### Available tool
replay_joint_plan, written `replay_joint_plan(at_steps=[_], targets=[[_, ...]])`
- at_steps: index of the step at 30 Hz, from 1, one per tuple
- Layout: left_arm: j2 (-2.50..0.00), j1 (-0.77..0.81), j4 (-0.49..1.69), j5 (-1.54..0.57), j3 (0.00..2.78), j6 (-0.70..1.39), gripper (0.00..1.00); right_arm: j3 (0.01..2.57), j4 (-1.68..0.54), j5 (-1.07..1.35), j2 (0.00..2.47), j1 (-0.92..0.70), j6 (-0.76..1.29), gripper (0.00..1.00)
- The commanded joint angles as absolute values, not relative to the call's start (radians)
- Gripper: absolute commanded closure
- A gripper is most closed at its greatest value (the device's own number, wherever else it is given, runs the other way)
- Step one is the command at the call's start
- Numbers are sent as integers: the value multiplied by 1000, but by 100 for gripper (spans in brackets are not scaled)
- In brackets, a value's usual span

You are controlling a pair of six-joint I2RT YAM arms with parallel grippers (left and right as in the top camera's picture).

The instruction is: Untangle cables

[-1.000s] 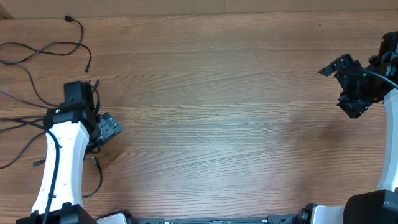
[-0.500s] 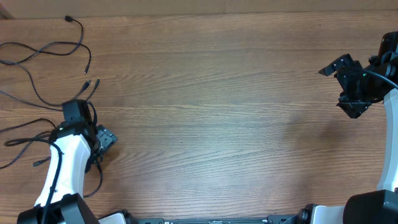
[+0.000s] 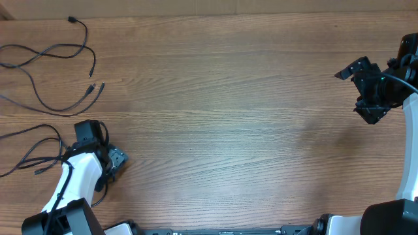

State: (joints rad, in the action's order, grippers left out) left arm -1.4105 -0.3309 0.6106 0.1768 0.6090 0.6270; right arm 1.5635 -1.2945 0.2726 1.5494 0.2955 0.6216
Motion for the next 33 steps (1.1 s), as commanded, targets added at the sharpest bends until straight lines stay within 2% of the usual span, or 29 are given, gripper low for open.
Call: replay_joint_plan(at_steps=[1,5,8,16,24,33], targets=[[-1419,-384,586,185,599,637,22,1578,-1292,262,1539,297,621,0],[-1419,-436,582,159,598,624,26,1578,-1292,262,1539,297,621,0],[-1419,-438,582,134,595,601,33,1578,-1292,262,1539,297,621,0],[-1419,-438,591,78,591,553,34,1578,-1292,262,1539,297,621,0],[-1419,-438,588,78,591,554,53,1578,-1292,262,1539,297,621,0],[-1419,-438,604,77,575,554,52,1578,-1292,262,1539,297,621,0]])
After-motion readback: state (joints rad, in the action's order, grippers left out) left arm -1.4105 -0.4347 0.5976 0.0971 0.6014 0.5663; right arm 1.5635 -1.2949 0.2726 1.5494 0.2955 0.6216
